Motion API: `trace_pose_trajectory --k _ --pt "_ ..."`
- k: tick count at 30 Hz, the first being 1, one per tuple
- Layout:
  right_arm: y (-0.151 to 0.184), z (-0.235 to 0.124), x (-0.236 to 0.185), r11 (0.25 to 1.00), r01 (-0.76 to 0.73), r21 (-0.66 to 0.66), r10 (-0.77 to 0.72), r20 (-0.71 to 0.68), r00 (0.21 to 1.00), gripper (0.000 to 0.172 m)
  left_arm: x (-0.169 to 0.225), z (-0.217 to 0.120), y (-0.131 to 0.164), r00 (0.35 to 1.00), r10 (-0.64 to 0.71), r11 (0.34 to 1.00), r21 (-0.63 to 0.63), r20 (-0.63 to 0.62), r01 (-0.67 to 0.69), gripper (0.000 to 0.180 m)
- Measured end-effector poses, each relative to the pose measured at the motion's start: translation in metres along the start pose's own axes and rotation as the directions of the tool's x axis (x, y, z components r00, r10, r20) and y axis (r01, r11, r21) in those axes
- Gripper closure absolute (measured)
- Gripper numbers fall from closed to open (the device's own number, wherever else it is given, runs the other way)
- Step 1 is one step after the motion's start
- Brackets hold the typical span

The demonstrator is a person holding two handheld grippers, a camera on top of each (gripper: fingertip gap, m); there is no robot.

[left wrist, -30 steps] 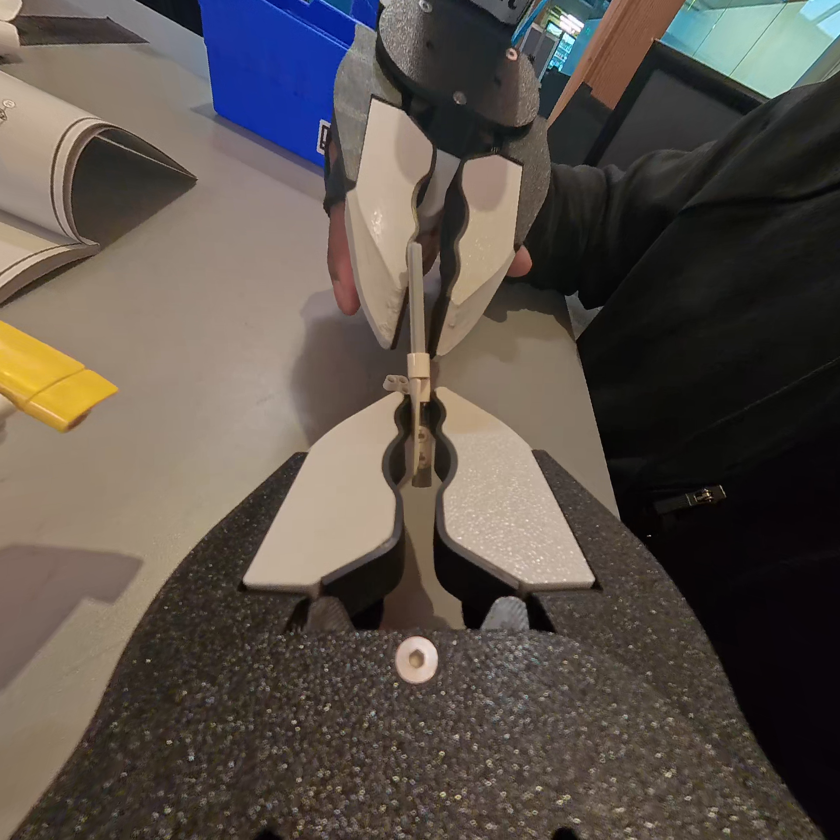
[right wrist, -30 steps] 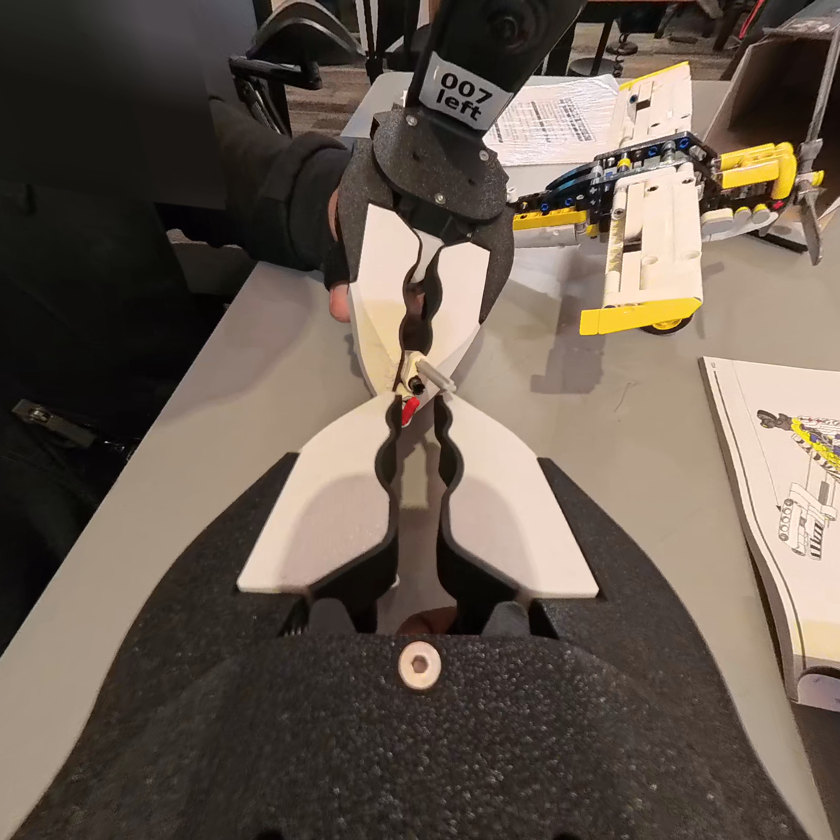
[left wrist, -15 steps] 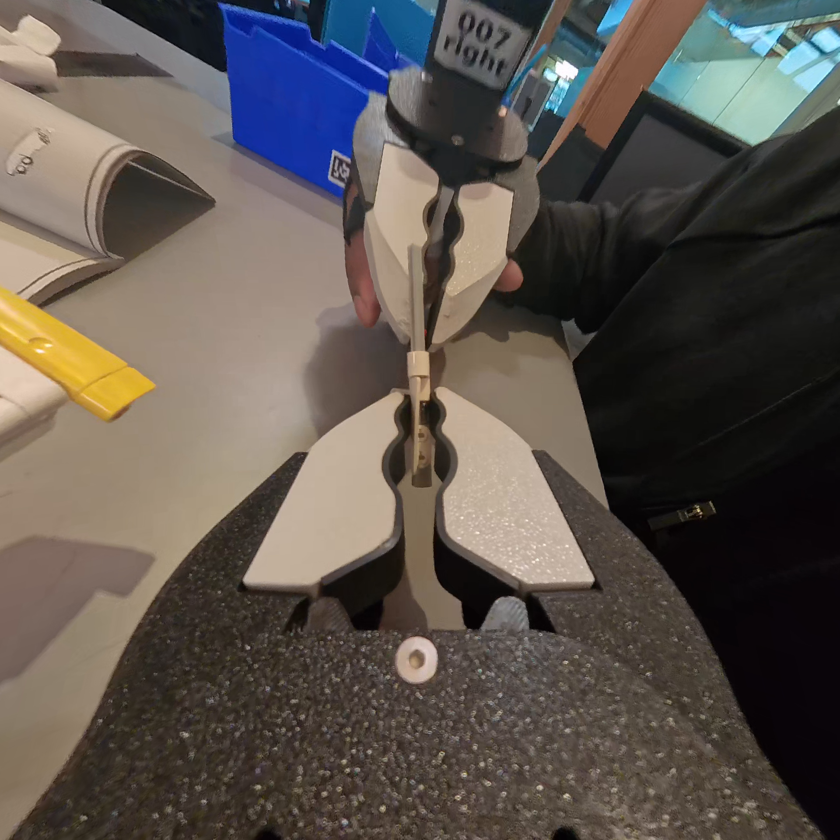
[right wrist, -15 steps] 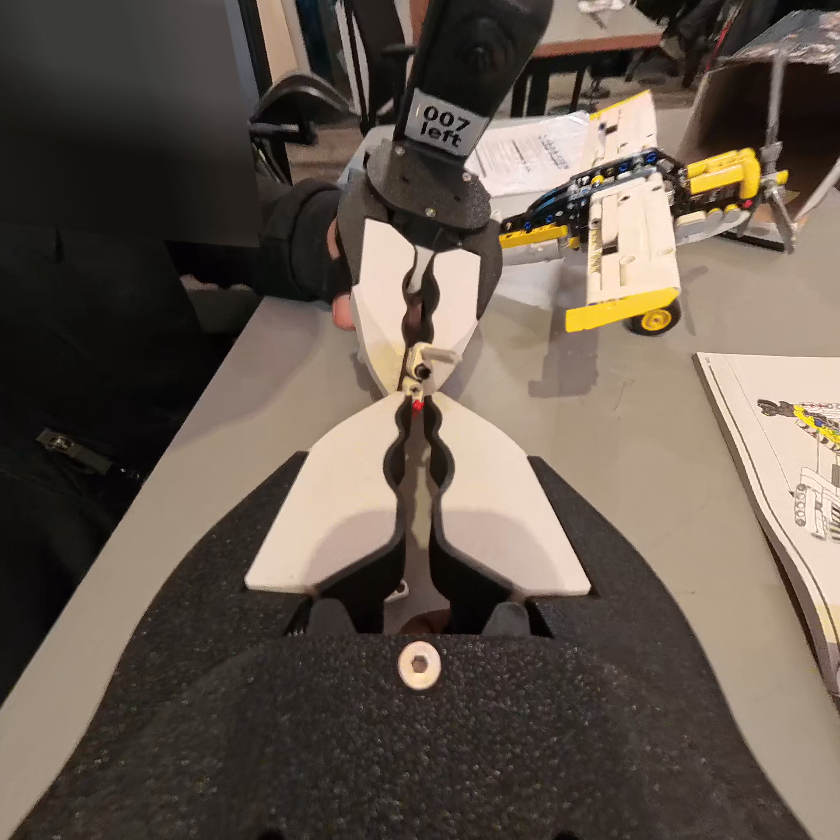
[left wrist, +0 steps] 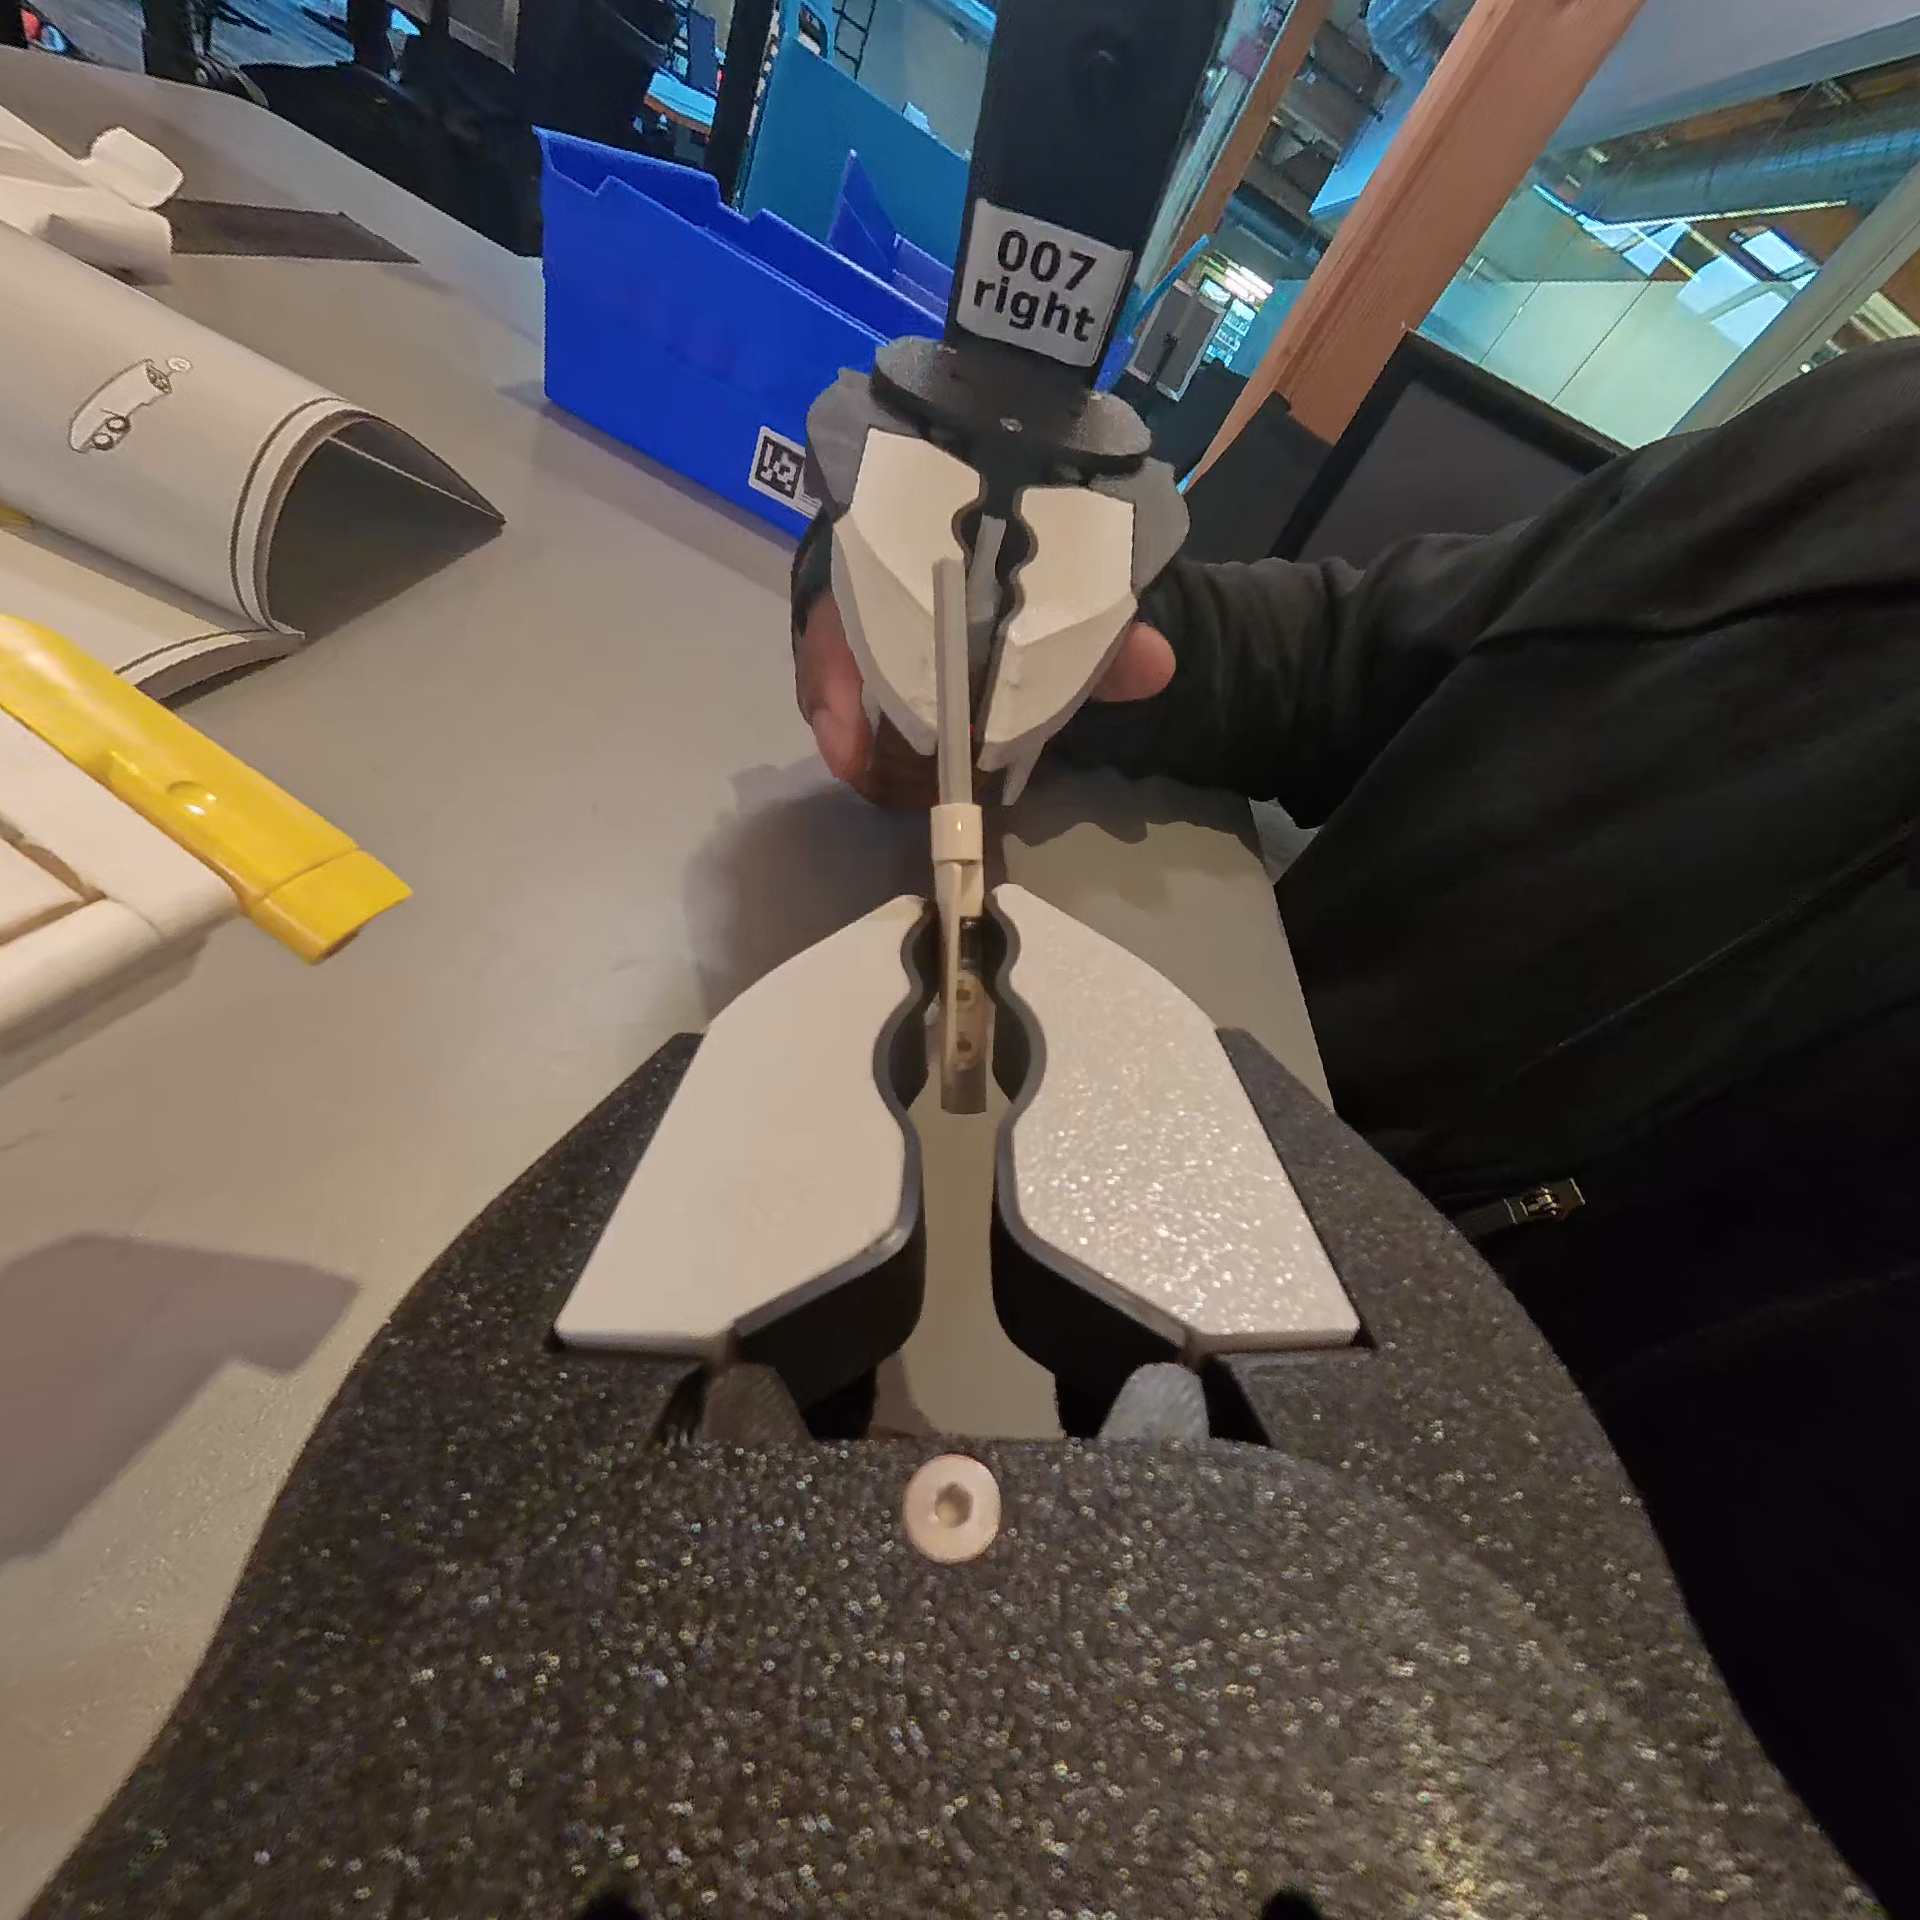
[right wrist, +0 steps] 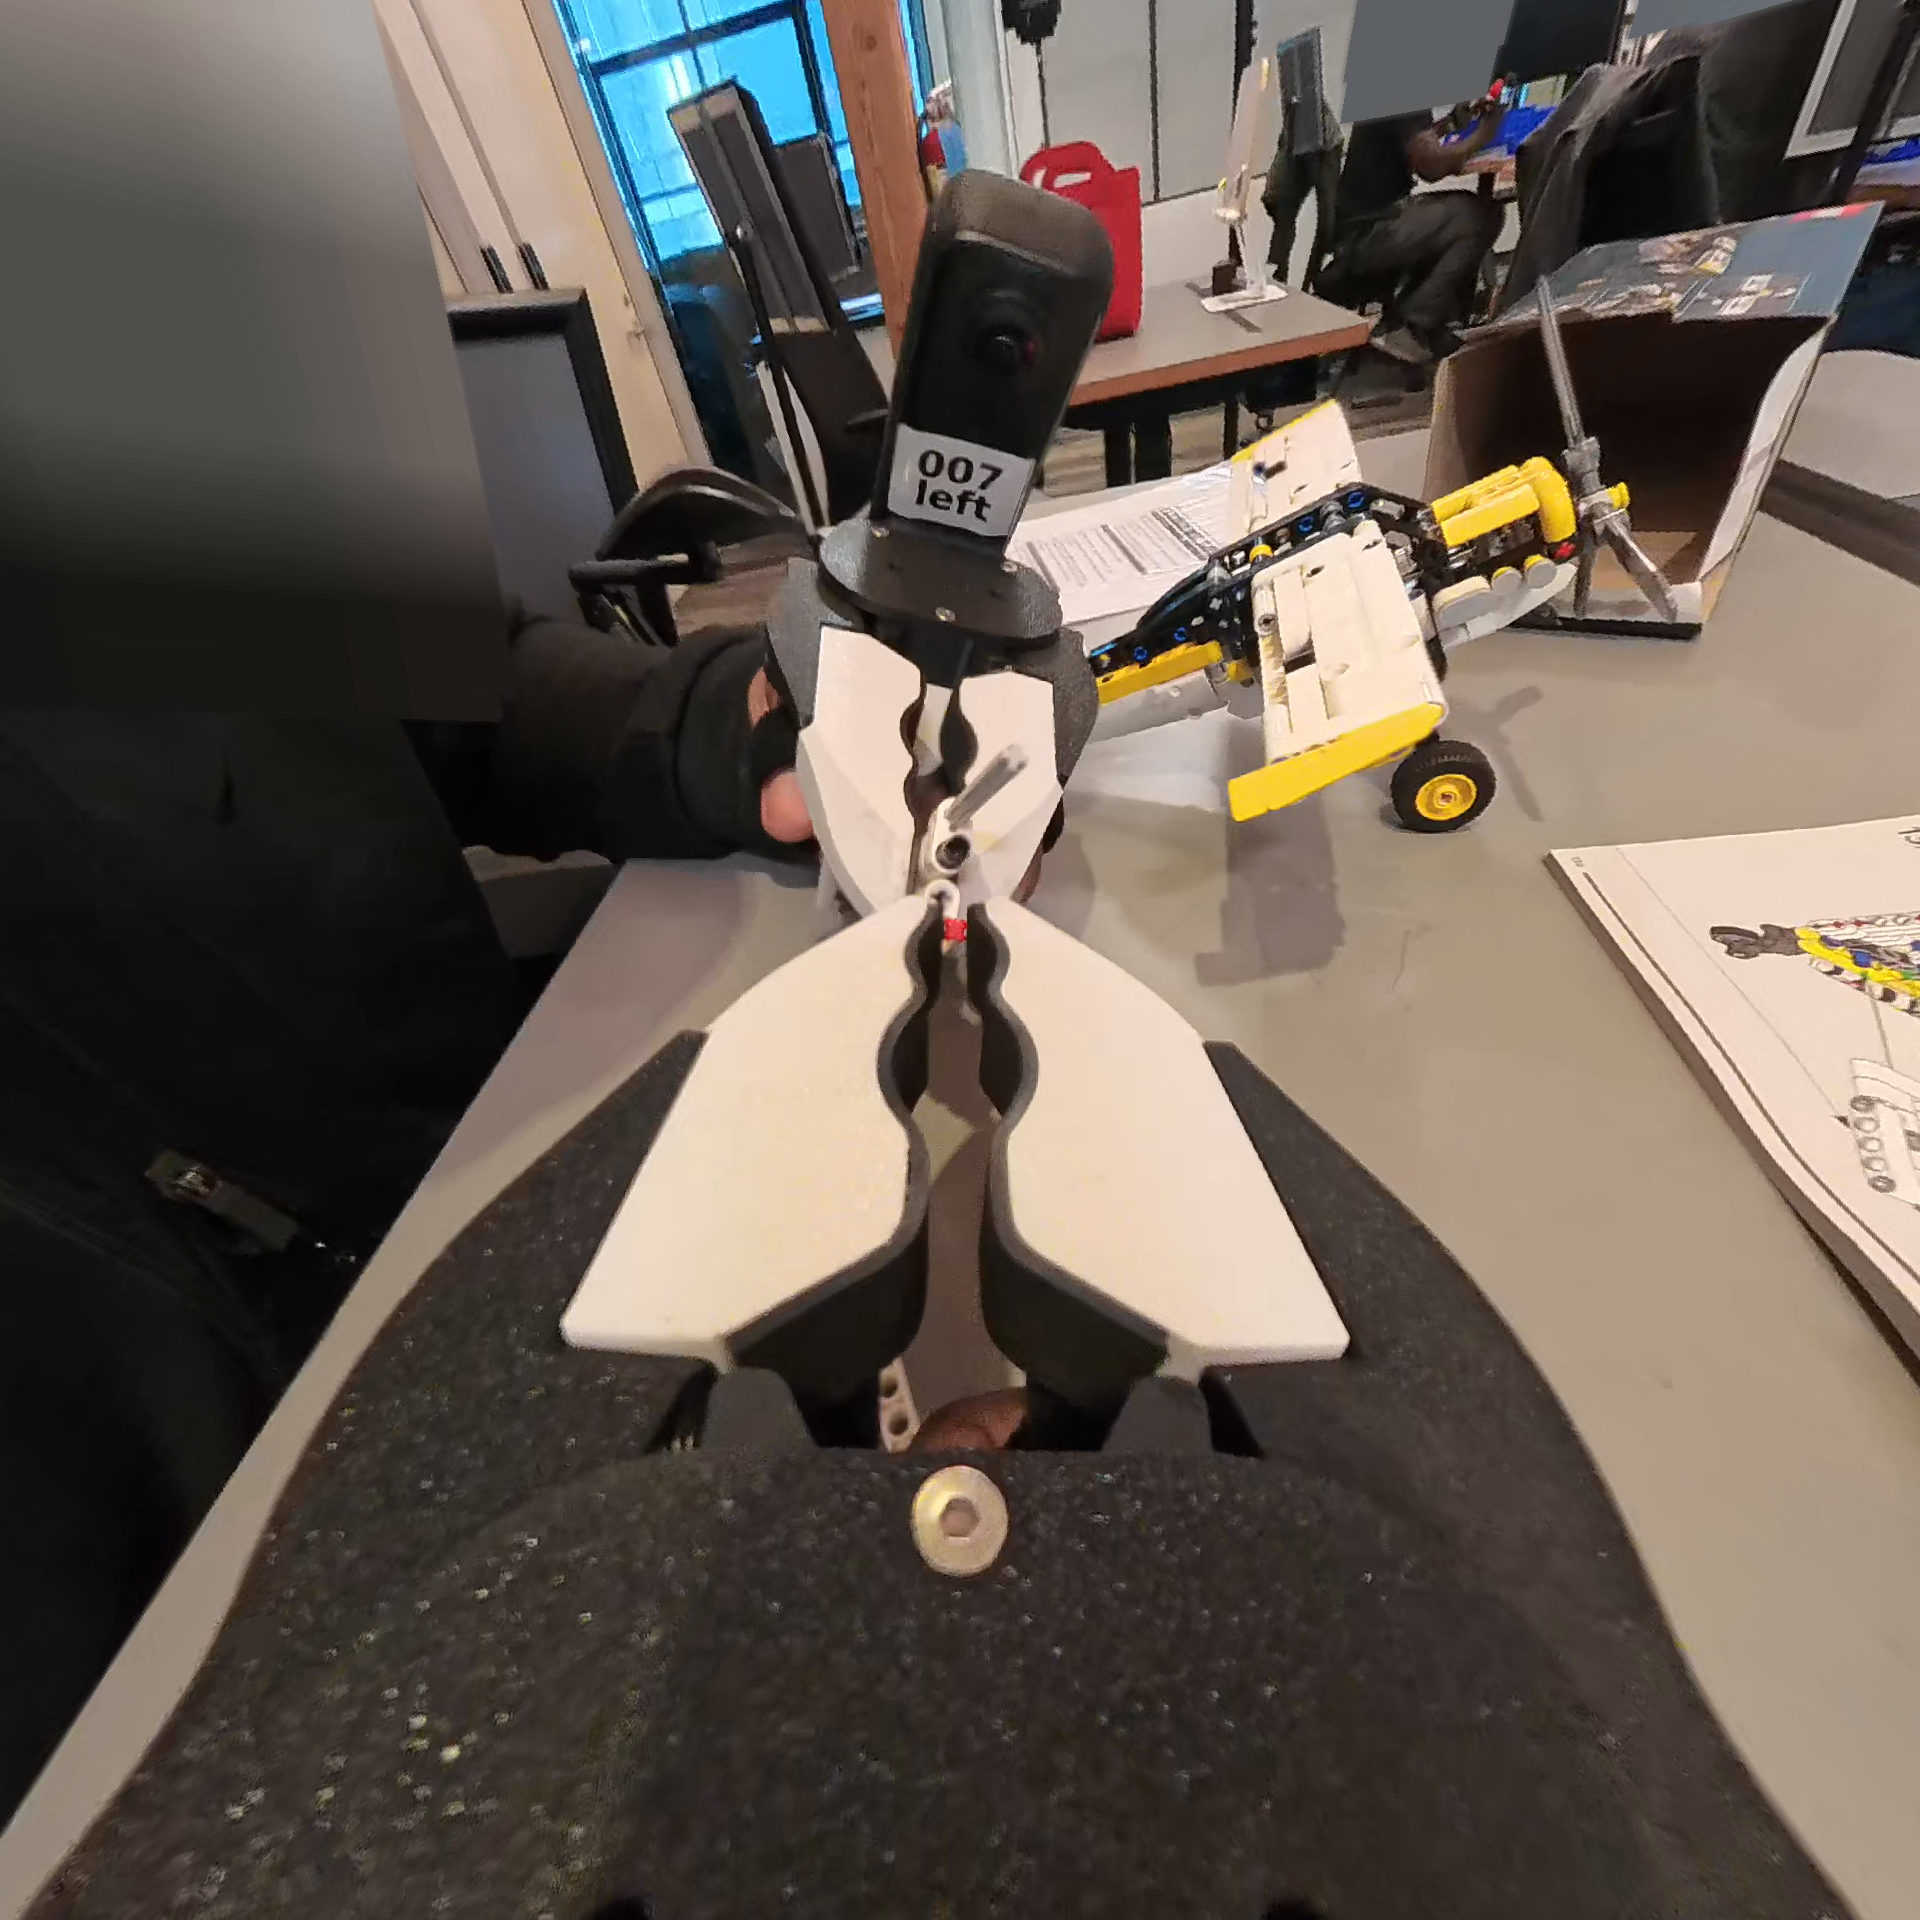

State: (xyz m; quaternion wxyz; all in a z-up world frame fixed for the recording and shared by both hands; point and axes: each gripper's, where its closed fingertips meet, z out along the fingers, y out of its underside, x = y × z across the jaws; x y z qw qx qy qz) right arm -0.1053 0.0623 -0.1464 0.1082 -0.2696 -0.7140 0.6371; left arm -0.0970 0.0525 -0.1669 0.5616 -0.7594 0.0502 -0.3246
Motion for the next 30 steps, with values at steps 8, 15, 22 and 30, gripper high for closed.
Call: trace_pose_trajectory --k 8,15,22,30 --pt "0.007 0.003 -0.005 0.999 -0.026 -0.032 0.027 0.041 0.999 0.168 0.002 0.001 0.002 1.0 0.01 1.0 -0.013 -0.009 -0.01 0.173" --pt "0.014 0.004 -0.007 0.996 -0.007 -0.092 0.011 0.048 0.999 0.168 0.002 0.0 0.002 1.0 0.01 1.0 -0.013 -0.012 -0.01 0.173" --pt "0.017 0.004 -0.008 0.991 0.028 -0.131 -0.022 0.044 0.999 0.168 0.003 0.001 0.004 1.0 0.023 0.999 -0.03 -0.009 -0.023 0.173" --pt "0.023 -0.001 -0.013 0.956 0.158 -0.247 -0.149 0.053 0.987 0.168 0.006 0.004 0.011 0.998 0.054 0.996 -0.074 -0.011 -0.055 0.173"
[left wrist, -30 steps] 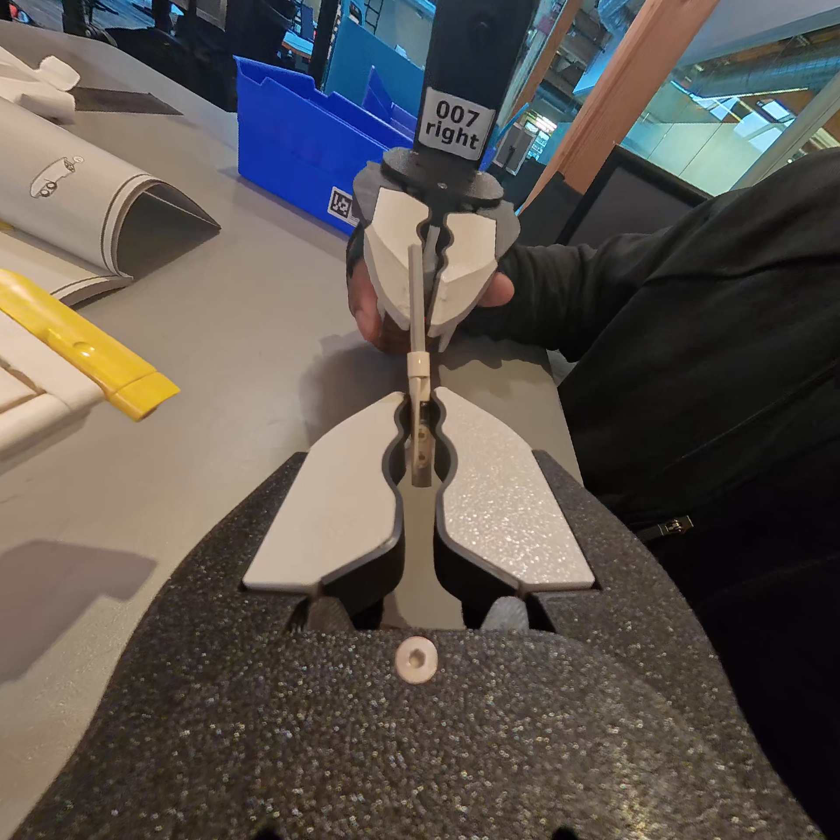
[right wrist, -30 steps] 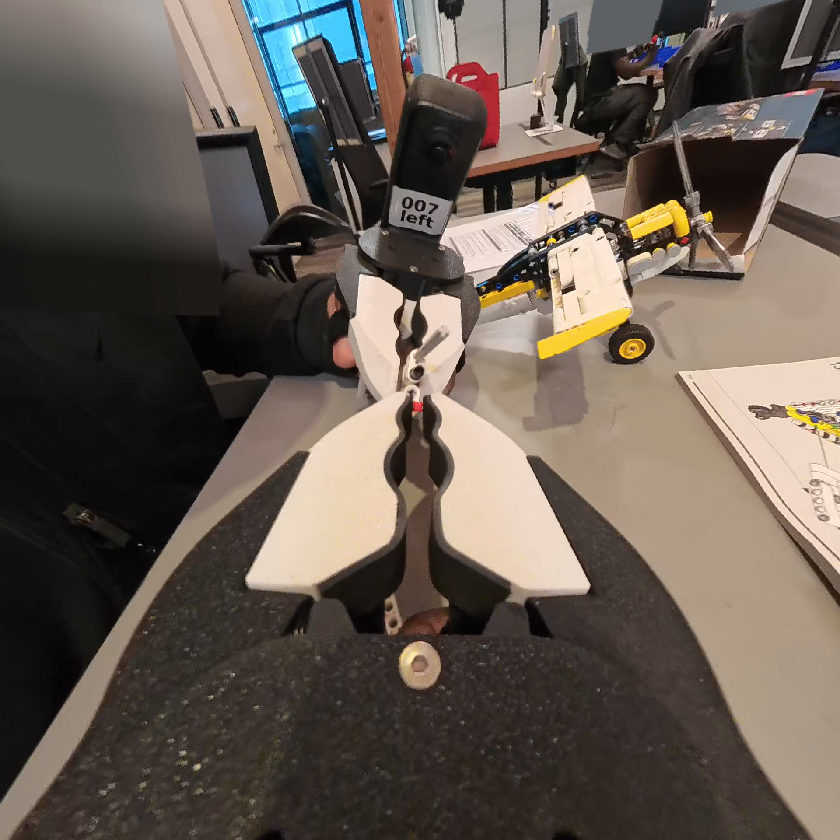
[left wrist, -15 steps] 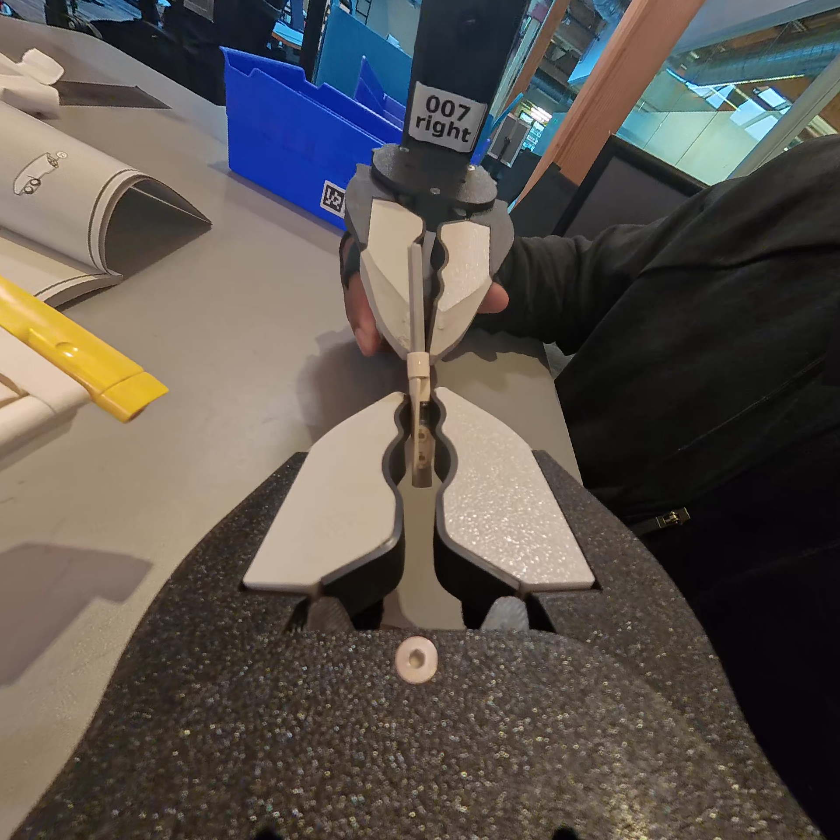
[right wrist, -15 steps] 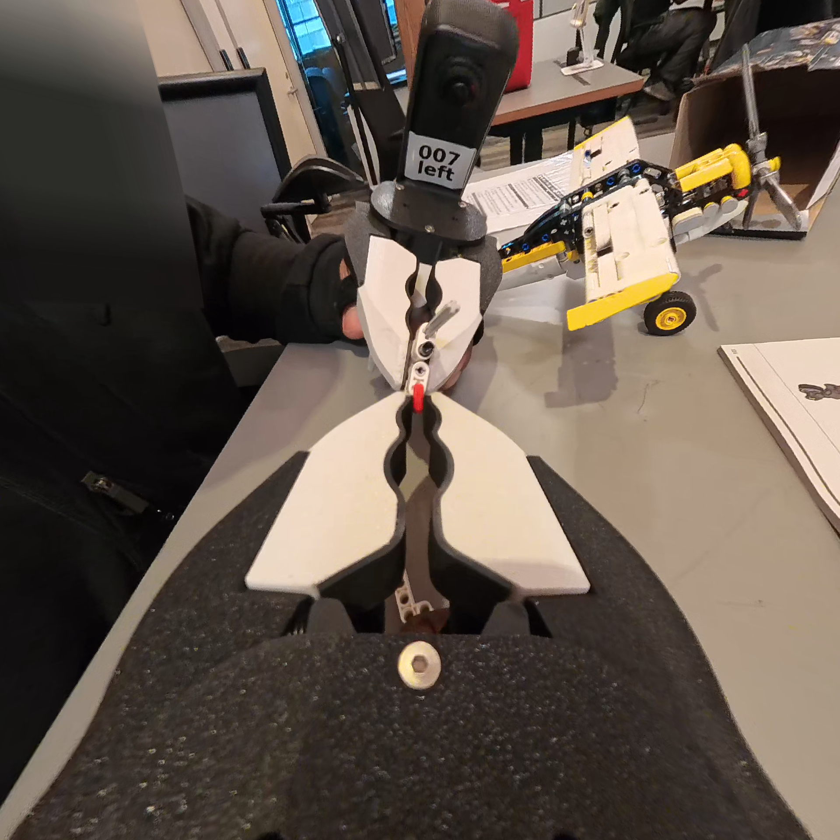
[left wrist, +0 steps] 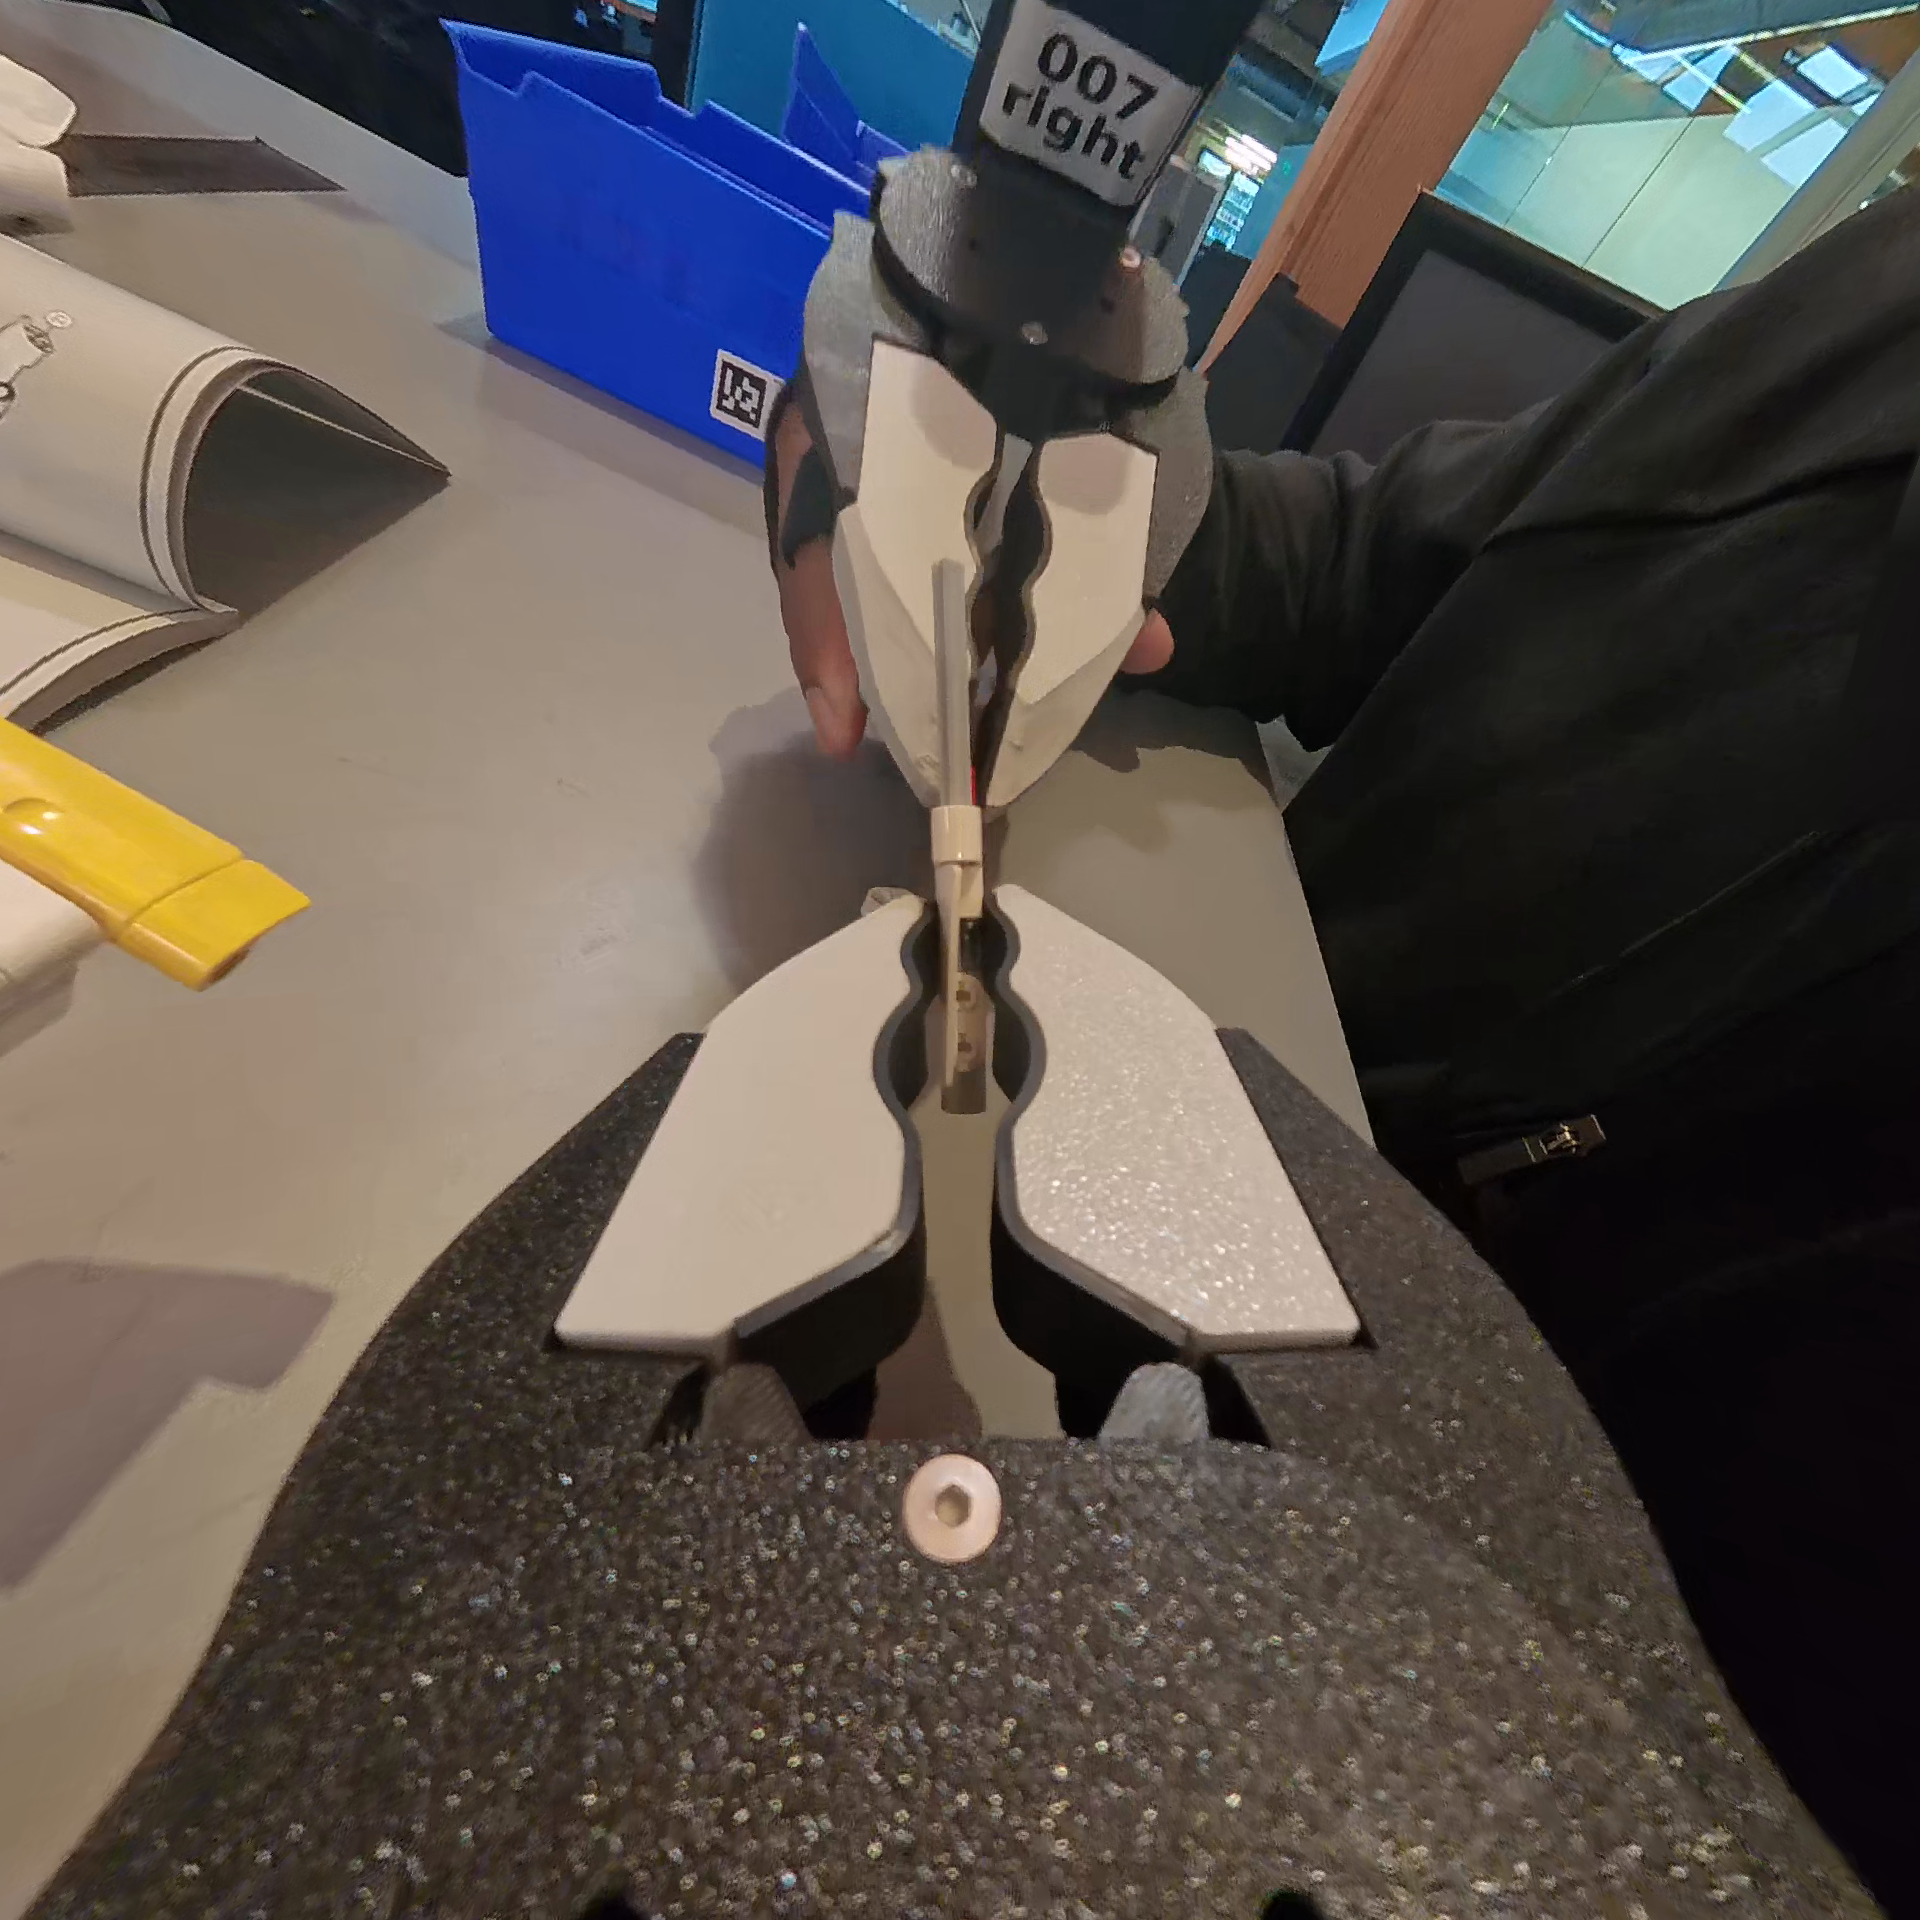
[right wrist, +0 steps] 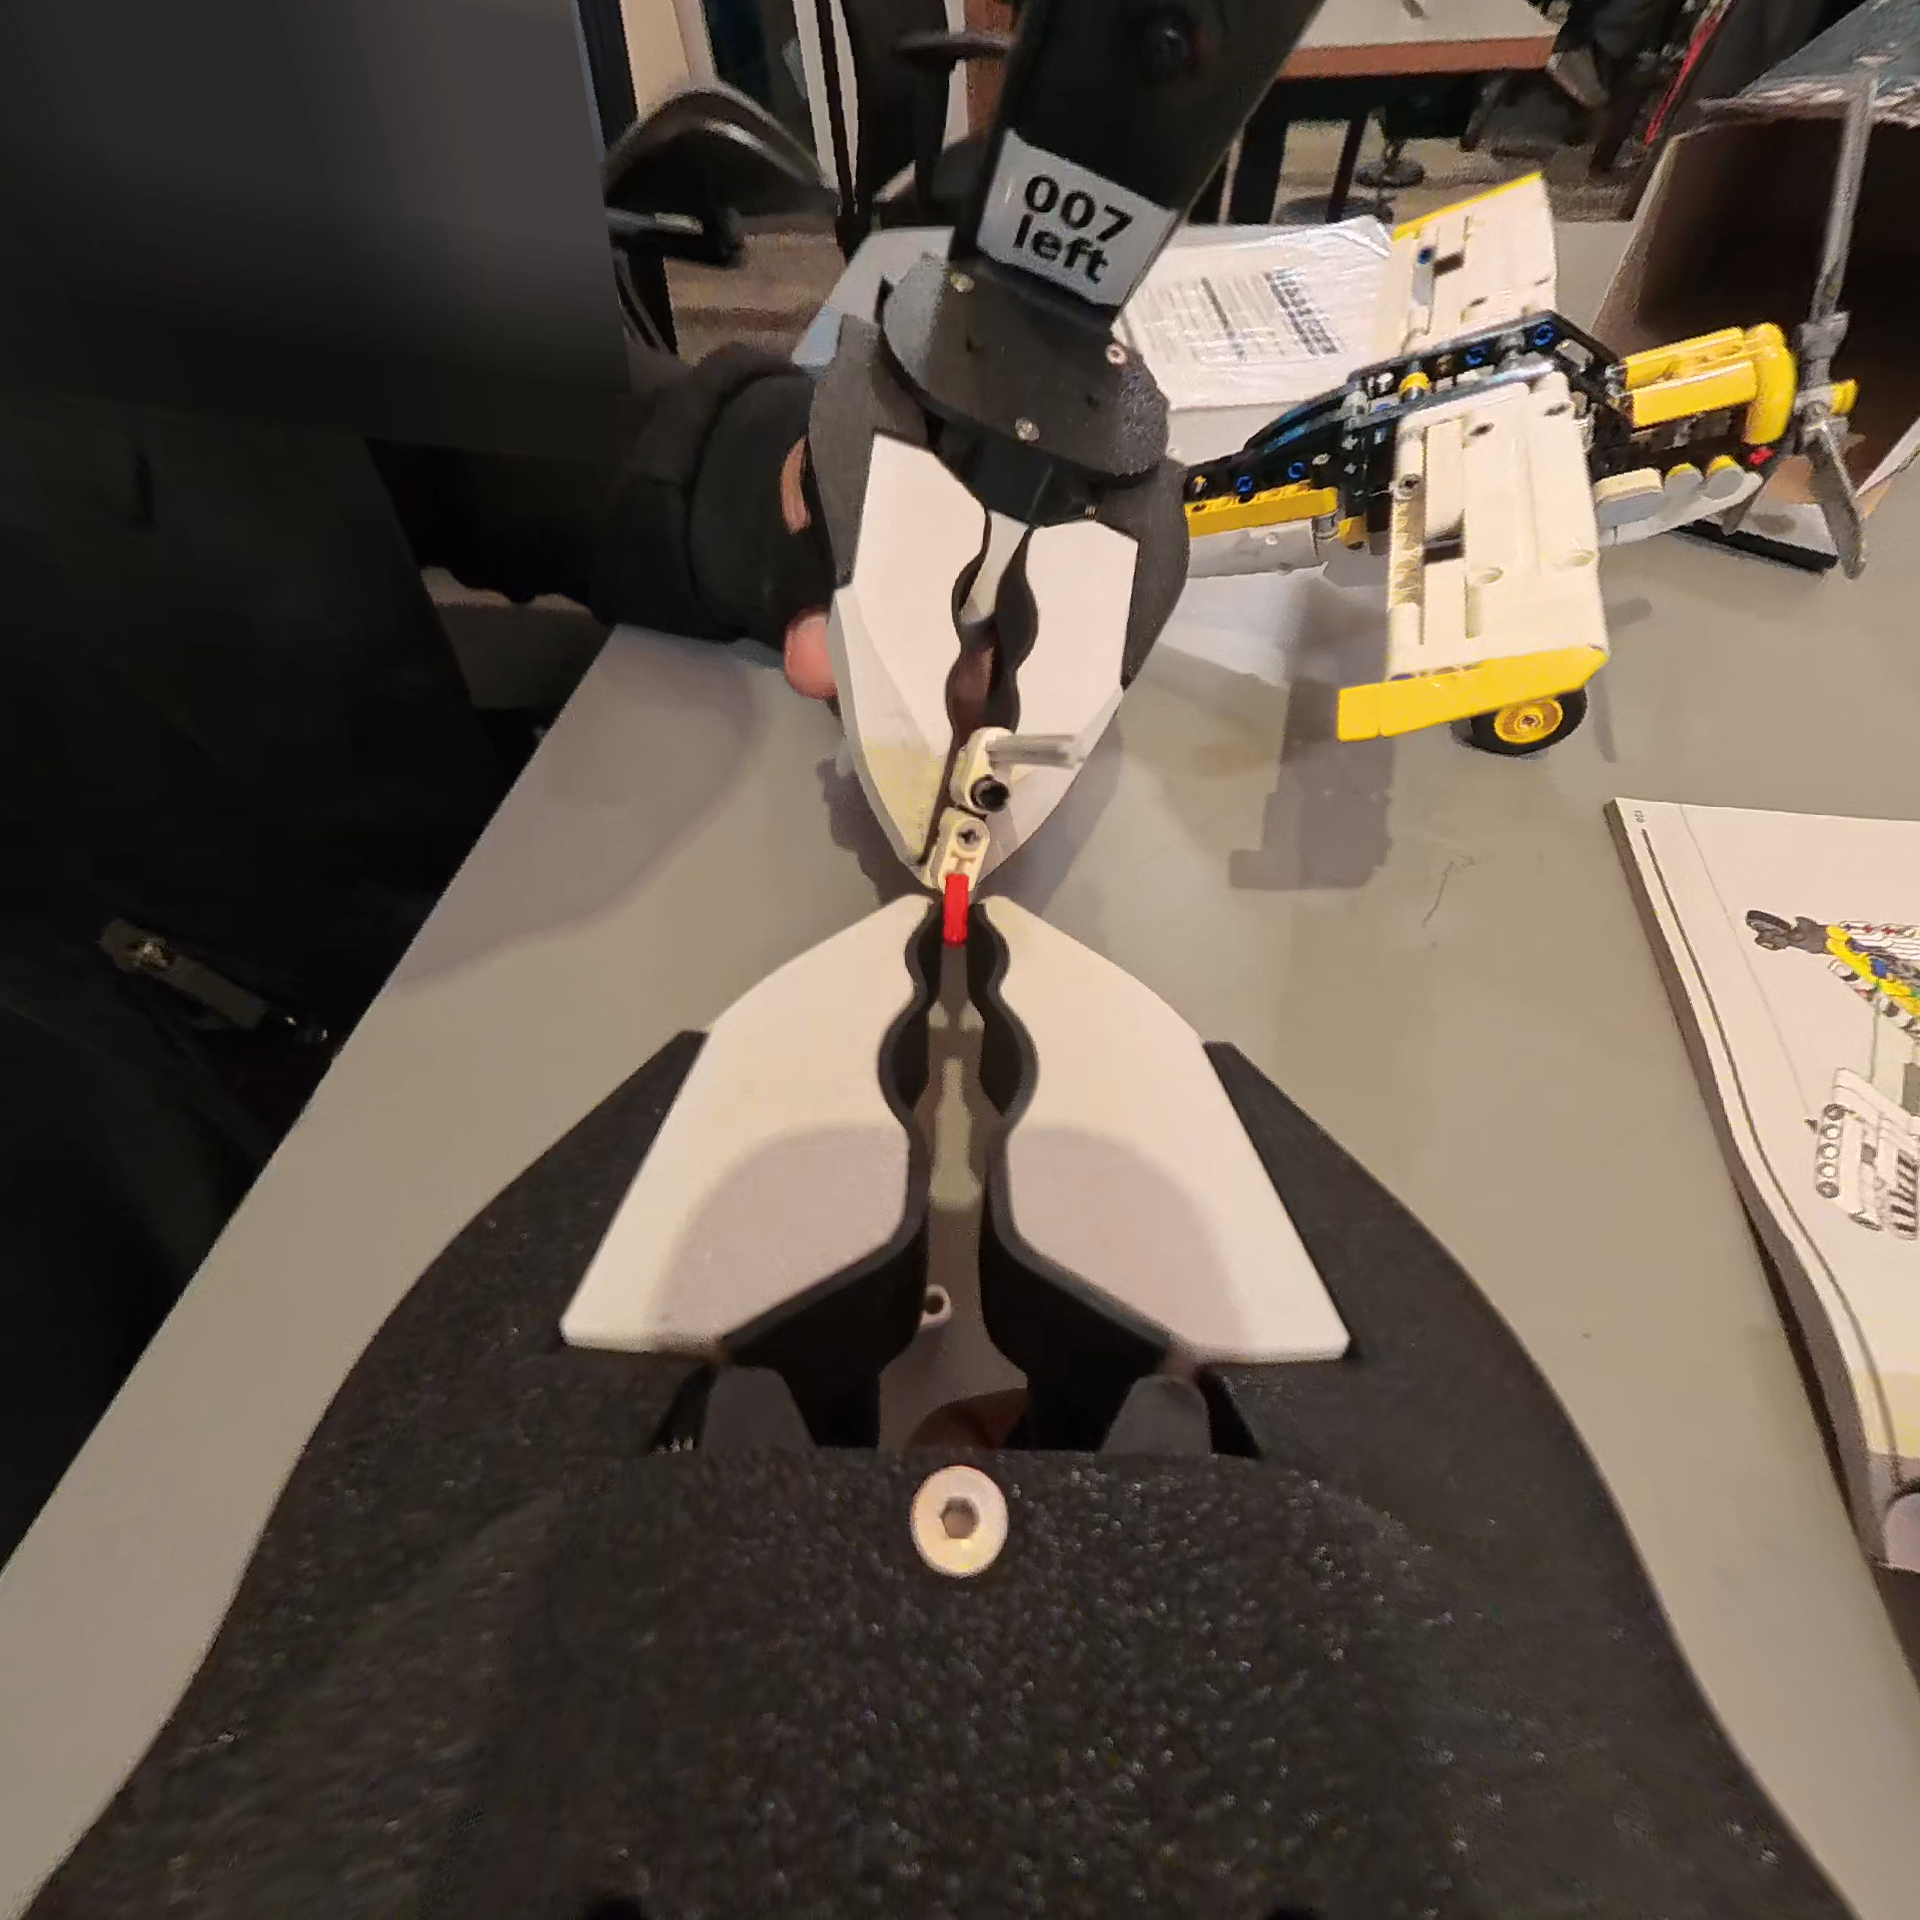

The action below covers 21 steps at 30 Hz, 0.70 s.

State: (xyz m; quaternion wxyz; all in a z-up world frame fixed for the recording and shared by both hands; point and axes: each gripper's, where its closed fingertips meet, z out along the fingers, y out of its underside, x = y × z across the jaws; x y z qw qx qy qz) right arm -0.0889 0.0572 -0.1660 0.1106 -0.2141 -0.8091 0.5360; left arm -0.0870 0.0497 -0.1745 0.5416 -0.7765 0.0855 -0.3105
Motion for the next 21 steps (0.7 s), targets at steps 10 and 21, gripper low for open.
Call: trace_pose_trajectory --k 10,21 --pt "0.014 0.002 -0.009 0.968 0.163 -0.192 -0.16 0.032 0.987 0.168 0.005 0.008 0.013 0.999 0.03 0.995 -0.093 -0.014 -0.031 0.173" --pt "0.025 0.003 -0.015 0.908 0.287 -0.306 -0.28 0.068 0.958 0.168 0.007 0.013 0.023 1.0 0.013 0.987 -0.162 -0.025 -0.016 0.174"
